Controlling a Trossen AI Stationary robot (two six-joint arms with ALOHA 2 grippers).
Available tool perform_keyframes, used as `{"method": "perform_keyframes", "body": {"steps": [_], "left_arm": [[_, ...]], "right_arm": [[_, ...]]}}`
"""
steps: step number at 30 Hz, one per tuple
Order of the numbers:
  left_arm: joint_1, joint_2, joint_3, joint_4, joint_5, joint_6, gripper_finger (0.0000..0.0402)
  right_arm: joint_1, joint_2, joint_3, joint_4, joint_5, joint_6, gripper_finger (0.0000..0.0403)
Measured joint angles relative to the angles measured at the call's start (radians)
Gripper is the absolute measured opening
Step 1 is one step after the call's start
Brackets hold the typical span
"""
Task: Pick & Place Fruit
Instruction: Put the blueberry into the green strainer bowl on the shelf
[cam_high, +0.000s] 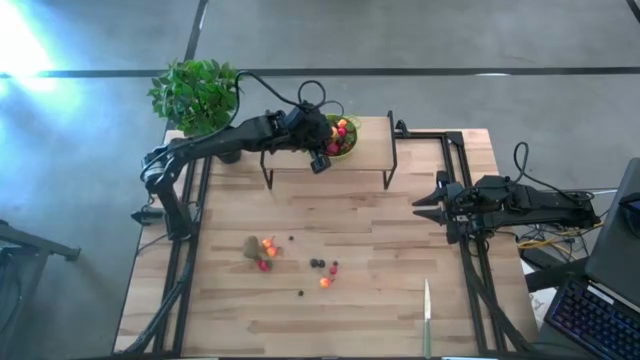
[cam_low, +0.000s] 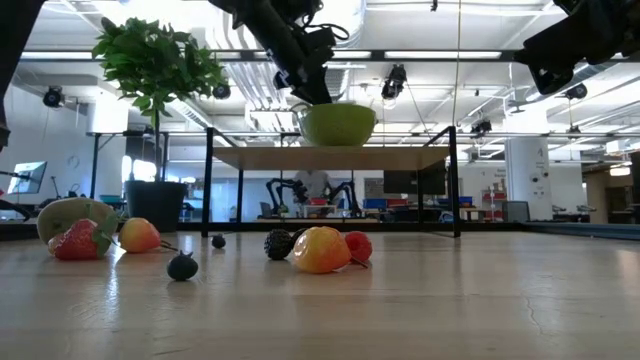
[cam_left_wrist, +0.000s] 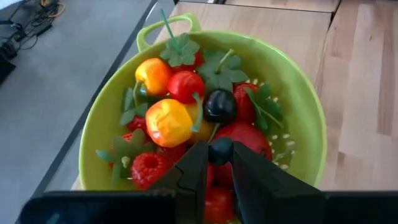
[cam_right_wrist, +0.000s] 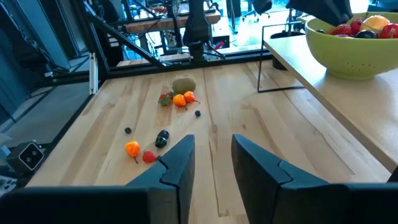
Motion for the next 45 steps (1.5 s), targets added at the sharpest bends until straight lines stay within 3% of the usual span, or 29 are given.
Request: {"method": "perform_keyframes", "body": {"steps": [8,21,32,45], "left_arm": [[0.002,0.000,-0.001,0.001,0.000,0.004,0.0084],[-0.003,0.000,0.018,-0.003,0.000,0.048,0.0172],[-0.091,-0.008,0.165,-0.085,0.012,0.044,0.0176],[-0.277,-0.008,0.176,-0.304,0.014,0.071,0.0176]], "right_arm": [[0.000,0.000,0.000,0.000,0.000,0.000,0.0127],[0.000,0.000,0.000,0.000,0.000,0.000,0.0163],[0.000,0.000,0.000,0.000,0.000,0.000,0.0188],[0.000,0.000,0.000,0.000,0.000,0.000,0.0198]]}}
